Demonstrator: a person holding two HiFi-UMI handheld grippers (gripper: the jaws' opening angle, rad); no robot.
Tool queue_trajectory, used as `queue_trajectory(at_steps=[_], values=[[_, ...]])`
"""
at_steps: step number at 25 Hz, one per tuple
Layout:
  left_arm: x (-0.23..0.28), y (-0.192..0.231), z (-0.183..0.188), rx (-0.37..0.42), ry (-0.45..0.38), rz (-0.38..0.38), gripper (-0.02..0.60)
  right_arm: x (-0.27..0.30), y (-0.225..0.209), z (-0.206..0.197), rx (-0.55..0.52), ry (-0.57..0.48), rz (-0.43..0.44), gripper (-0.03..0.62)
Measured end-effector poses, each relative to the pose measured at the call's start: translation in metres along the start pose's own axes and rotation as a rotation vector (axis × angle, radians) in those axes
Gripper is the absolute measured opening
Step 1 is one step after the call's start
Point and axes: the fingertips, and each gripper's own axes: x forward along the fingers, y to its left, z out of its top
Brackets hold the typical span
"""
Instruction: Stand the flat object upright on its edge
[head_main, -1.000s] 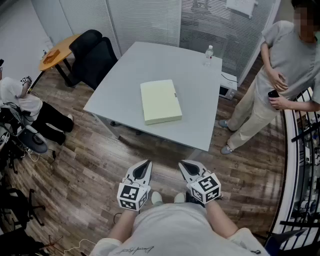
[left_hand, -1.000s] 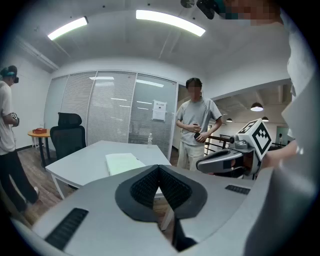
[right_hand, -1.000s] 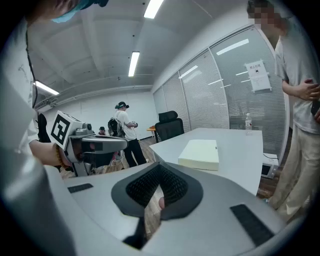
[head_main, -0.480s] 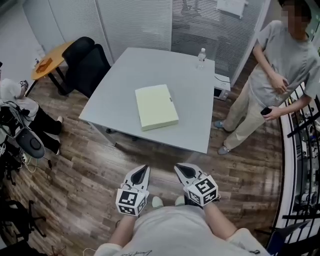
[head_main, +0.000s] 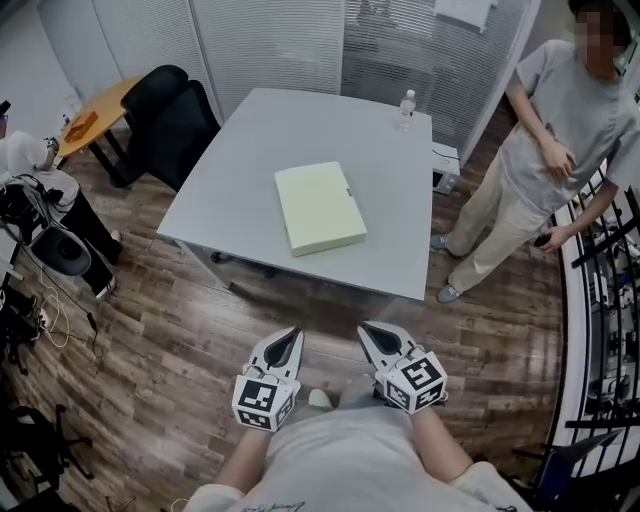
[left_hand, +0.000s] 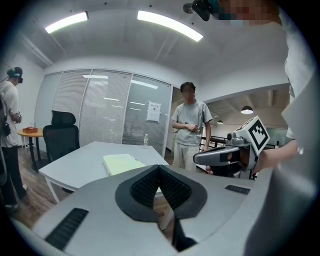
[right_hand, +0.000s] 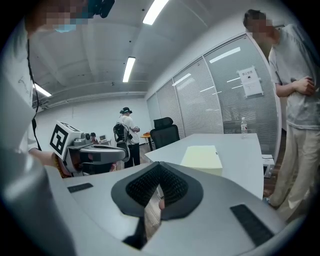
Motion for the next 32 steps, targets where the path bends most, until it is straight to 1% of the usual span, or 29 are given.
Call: queue_trajectory(at_steps=[6, 11, 15, 22, 26, 32], values=[[0.010, 0.000, 0.004, -0.003, 0.002, -0.022, 0.012, 0.003, -0.002, 0.006, -0.013, 0.002, 0.012, 0.025], [0.027, 0.011, 0.009, -0.009, 0.010, -0.012, 0.012, 0.021, -0.017, 0.007, 0.009, 0.009, 0.035, 0.025], [0.046, 0.027, 0.011, -0.016, 0.020, 0.013, 0.012, 0.047, -0.035, 0.012, 0.021, 0.014, 0.063, 0.025], [0.095, 0.073, 0.028, -0.028, 0.031, 0.060, 0.012, 0.100, -0.073, 0.045, 0.003, 0.014, 0.116, 0.025], [0.127, 0.086, 0.040, -0.026, 0.035, 0.075, 0.012, 0.124, -0.100, 0.060, -0.006, 0.028, 0.147, 0.025], [0.170, 0.100, 0.054, -0.047, 0.036, 0.094, 0.012, 0.146, -0.137, 0.079, -0.023, 0.032, 0.181, 0.025]])
